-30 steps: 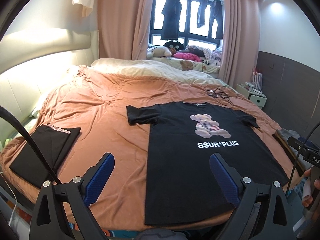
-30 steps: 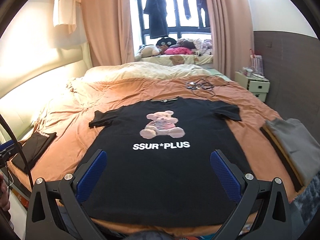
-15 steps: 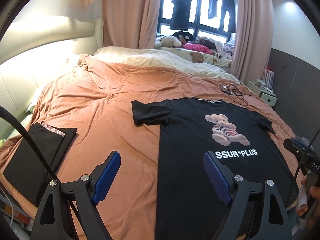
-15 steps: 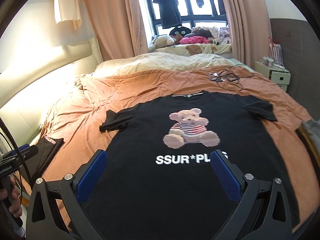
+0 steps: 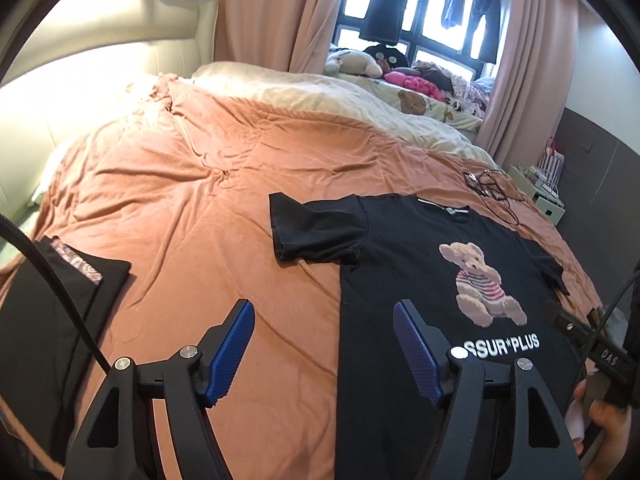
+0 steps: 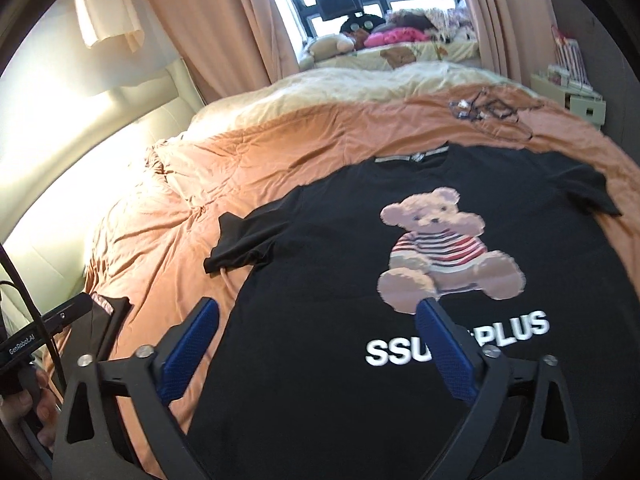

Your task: Fold small clothes

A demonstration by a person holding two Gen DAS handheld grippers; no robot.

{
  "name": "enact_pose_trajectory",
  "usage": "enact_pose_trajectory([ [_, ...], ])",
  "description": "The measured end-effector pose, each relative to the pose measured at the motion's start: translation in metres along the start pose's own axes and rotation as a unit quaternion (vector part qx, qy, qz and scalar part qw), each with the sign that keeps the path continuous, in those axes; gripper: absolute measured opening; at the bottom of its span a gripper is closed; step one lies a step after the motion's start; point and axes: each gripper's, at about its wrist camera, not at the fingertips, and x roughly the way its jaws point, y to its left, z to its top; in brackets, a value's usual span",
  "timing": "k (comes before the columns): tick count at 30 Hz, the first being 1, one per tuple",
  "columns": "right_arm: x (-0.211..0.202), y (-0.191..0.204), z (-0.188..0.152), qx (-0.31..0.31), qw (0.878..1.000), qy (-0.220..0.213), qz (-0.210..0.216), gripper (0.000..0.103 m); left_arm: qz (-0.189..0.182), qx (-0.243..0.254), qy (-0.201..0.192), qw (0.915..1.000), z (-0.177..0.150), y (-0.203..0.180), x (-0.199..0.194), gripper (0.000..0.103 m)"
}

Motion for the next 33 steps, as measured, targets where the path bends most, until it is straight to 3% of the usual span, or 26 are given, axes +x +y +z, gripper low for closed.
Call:
enact_pose_trajectory([
  [11,0.079,-0.003,0.045,0.04,0.999,0.034,0.003,0.079,-0.011,-0.032,0.036,0.9988,0.051,0.026,0.072,0.07],
  [15,0.112,-0.002,0.059,0.053,0.997,0.05,0.012,0.066,-0.007,-0.044,0.05,0.9978,0.063,0.037,0.101,0.07],
  [23,0.186,-0.001,0.079,0.078,0.993,0.083,0.016,0.056,-0.011,-0.082,0.088,0.9927,0.085,0.062,0.161,0.07],
  [30,0.244,0.002,0.087,0.097,0.99,0.102,0.029,0.047,-0.014,-0.101,0.125,0.9869,0.088,0.075,0.212,0.065],
  [33,0.265,0.001,0.085,0.111,0.987,0.107,0.043,0.041,-0.015,-0.108,0.14,0.9842,0.086,0.081,0.234,0.055],
])
